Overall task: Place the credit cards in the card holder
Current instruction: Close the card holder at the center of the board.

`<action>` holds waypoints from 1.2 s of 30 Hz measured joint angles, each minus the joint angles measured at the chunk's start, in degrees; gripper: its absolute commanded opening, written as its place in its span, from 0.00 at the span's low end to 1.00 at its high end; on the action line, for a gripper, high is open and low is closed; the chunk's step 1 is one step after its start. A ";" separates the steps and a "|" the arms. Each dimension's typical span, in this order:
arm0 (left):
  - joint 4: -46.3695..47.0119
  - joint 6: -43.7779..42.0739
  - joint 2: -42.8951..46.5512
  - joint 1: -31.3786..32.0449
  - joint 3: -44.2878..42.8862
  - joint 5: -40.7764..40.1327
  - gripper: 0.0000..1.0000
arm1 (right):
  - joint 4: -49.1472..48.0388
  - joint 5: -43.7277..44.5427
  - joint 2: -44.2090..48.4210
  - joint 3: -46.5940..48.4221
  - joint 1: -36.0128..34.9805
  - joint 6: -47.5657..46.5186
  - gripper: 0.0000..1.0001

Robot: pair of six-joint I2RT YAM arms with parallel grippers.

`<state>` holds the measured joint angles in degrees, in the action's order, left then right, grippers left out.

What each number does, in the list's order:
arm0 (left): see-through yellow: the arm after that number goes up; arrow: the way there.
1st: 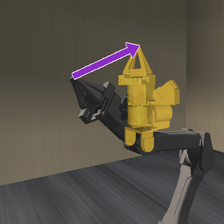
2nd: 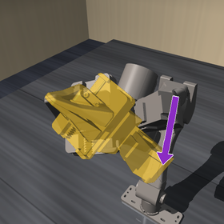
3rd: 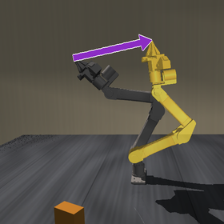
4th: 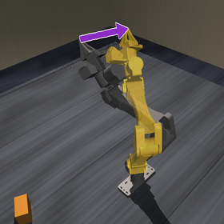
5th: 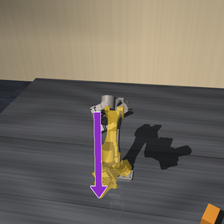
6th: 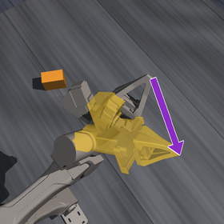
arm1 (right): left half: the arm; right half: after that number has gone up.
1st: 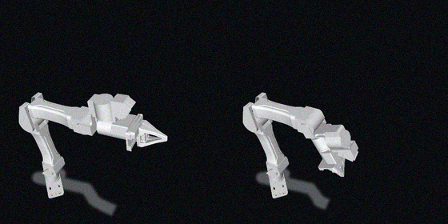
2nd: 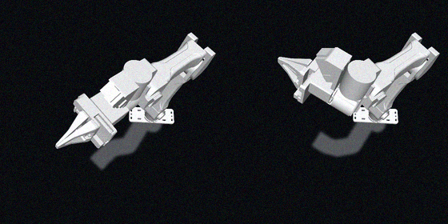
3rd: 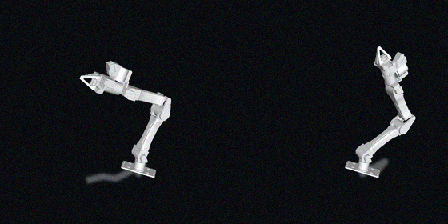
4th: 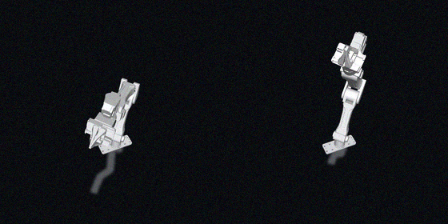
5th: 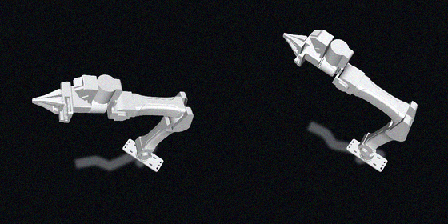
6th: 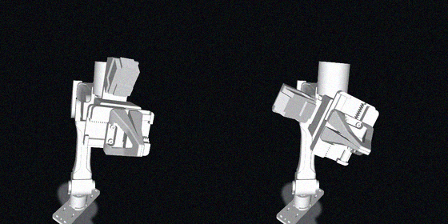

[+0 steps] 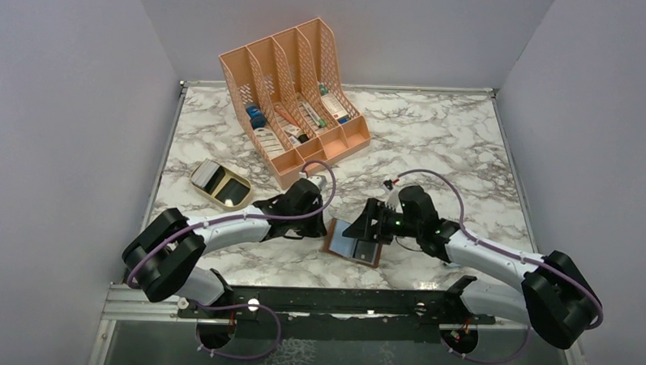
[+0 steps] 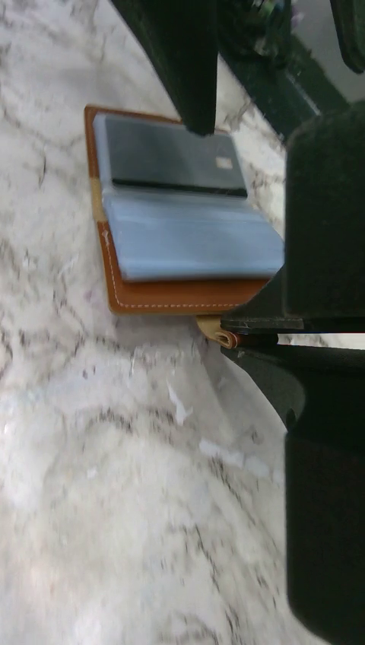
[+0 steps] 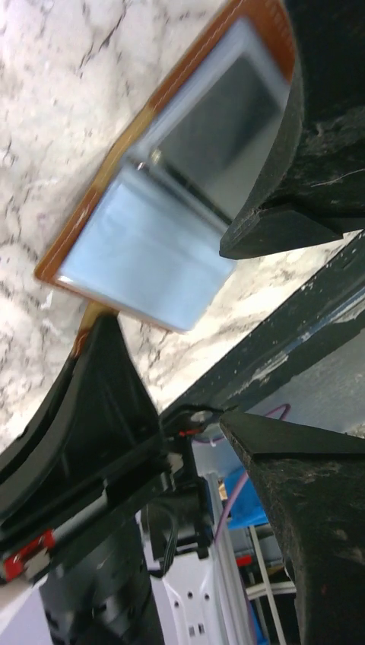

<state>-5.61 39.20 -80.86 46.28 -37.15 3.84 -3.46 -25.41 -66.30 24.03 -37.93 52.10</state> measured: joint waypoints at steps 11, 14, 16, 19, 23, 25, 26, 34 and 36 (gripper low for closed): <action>4.04 3.69 1.79 0.61 1.84 3.56 0.00 | -0.35 -0.50 0.15 1.92 0.00 0.00 0.75; 3.78 4.46 1.81 0.61 2.73 3.56 0.00 | 6.54 4.26 0.20 5.53 -0.07 -1.40 0.78; 3.48 4.87 1.81 0.59 3.04 3.48 0.00 | 10.43 8.09 0.90 6.60 -0.11 -2.05 0.80; 3.63 5.79 1.92 0.61 3.96 3.32 0.00 | 15.54 12.70 3.23 6.14 -0.11 -2.43 0.83; 4.37 7.17 2.21 0.59 6.27 3.39 0.00 | 19.50 17.73 6.86 3.76 -0.11 -2.40 0.87; 5.20 7.85 2.29 0.59 7.06 3.52 0.00 | 20.68 19.67 7.89 2.45 -0.11 -2.43 0.87; 5.33 7.98 2.32 0.61 7.10 3.54 0.00 | 21.07 20.33 8.04 1.97 -0.11 -2.40 0.87; 7.28 8.98 2.32 0.59 7.67 3.85 0.00 | 20.04 21.03 7.76 -1.36 -0.11 -1.64 0.87; 7.87 9.05 2.32 0.59 7.67 4.04 0.00 | 18.95 20.79 7.28 -1.70 -0.11 -1.42 0.87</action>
<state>2.26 48.25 -78.54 46.87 -29.47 7.88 15.49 -4.62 -59.02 22.33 -38.04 50.68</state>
